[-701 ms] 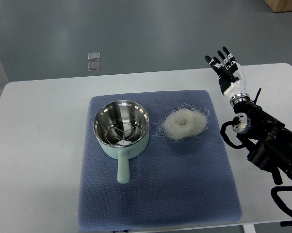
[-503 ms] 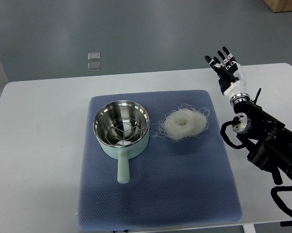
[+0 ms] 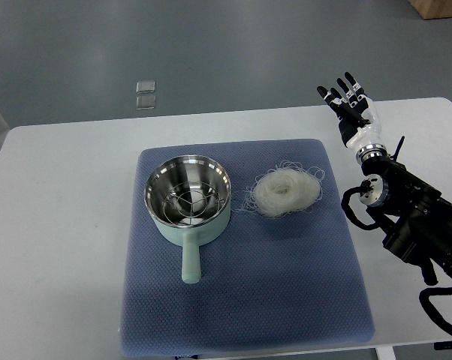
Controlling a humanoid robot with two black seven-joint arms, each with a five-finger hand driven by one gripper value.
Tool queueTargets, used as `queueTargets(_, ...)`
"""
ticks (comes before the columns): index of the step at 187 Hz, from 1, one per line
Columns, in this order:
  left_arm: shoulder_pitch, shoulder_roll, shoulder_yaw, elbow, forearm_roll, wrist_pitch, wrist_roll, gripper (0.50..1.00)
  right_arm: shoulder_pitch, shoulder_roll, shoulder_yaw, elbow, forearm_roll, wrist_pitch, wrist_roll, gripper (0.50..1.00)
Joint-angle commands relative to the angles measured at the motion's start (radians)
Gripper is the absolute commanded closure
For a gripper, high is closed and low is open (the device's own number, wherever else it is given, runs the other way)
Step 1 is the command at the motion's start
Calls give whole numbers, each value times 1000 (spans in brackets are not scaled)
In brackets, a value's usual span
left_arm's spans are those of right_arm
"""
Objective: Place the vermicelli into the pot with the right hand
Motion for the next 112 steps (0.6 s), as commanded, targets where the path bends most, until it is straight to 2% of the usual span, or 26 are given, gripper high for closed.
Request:
queueTargets(1, 0, 0, 0, 1, 0, 0, 0, 500, 0, 0, 0, 0, 0, 0, 0, 570)
queueTargets(112, 0, 0, 0, 0, 0, 0, 0, 500, 0, 5, -3, 0, -1, 0, 0, 570)
